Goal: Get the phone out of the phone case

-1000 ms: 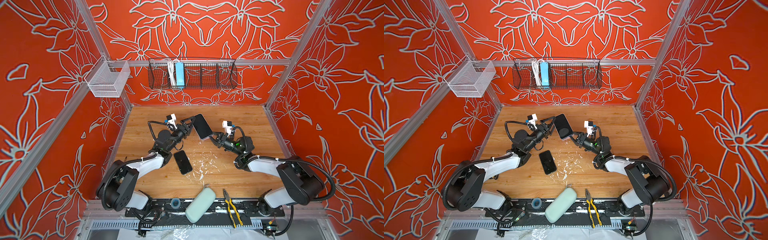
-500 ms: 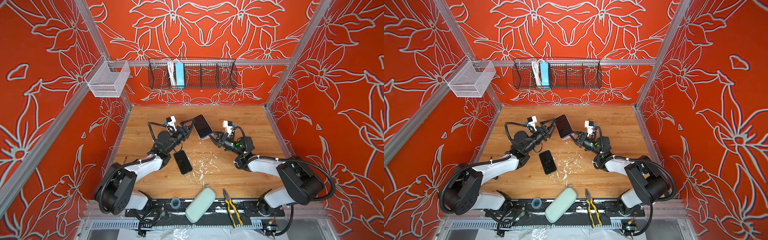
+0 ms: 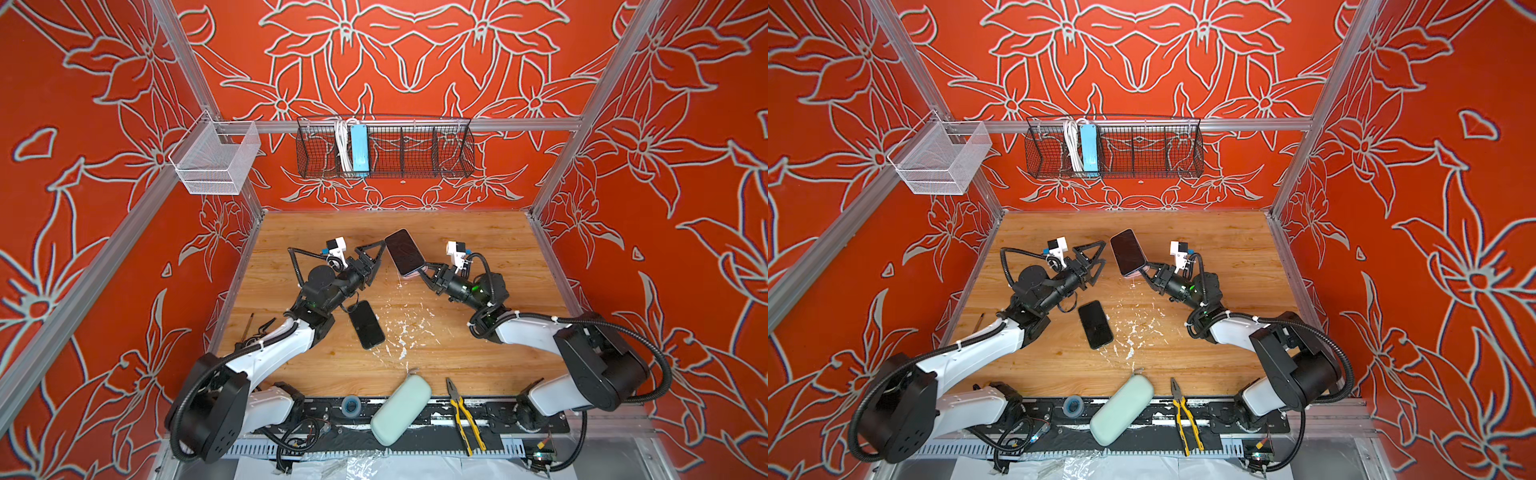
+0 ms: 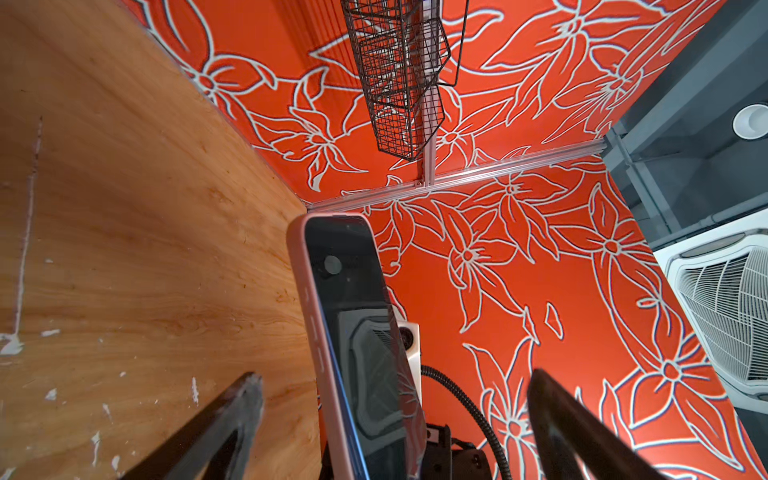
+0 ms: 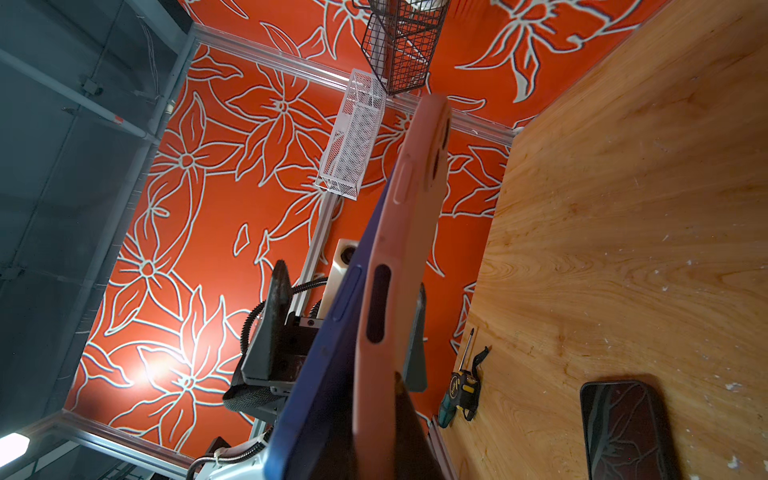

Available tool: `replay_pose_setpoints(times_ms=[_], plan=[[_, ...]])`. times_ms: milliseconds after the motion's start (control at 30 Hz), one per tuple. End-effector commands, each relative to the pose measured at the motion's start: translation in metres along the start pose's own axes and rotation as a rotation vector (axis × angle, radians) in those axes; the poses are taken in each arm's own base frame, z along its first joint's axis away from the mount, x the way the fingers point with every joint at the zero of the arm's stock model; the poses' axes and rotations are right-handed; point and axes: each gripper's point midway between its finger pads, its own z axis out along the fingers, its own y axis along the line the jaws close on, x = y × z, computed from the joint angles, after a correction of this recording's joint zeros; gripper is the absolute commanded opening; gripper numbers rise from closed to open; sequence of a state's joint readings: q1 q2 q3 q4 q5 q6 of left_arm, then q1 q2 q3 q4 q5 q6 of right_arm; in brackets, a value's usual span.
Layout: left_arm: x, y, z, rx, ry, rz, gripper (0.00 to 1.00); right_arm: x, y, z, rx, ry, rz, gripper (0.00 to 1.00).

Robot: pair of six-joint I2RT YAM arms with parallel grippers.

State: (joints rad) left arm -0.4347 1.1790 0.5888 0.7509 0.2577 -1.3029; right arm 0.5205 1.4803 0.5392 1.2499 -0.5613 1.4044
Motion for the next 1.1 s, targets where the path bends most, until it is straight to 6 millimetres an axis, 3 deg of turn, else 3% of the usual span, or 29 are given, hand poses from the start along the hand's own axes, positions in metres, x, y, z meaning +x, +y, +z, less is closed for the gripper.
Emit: replay_pose_setpoints(times_ms=[0, 167, 333, 700, 1067], plan=[[0.003, -0.002, -0.013, -0.066, -0.001, -0.044, 0.97, -0.005, 0.028, -0.001, -0.077, -0.022, -0.063, 0.02], [0.007, -0.007, -0.038, -0.128, -0.016, -0.134, 0.97, -0.006, 0.023, 0.003, -0.069, -0.019, -0.064, 0.02], [0.016, -0.014, -0.048, -0.149, 0.004, -0.179, 0.97, -0.008, 0.017, 0.008, -0.060, -0.017, -0.066, 0.02], [0.036, -0.042, -0.043, -0.115, 0.070, -0.189, 0.97, -0.011, 0.009, 0.013, -0.057, -0.022, -0.062, 0.02], [0.048, -0.048, -0.034, -0.109, 0.099, -0.205, 0.97, -0.013, 0.006, 0.015, -0.067, -0.036, -0.060, 0.02]])
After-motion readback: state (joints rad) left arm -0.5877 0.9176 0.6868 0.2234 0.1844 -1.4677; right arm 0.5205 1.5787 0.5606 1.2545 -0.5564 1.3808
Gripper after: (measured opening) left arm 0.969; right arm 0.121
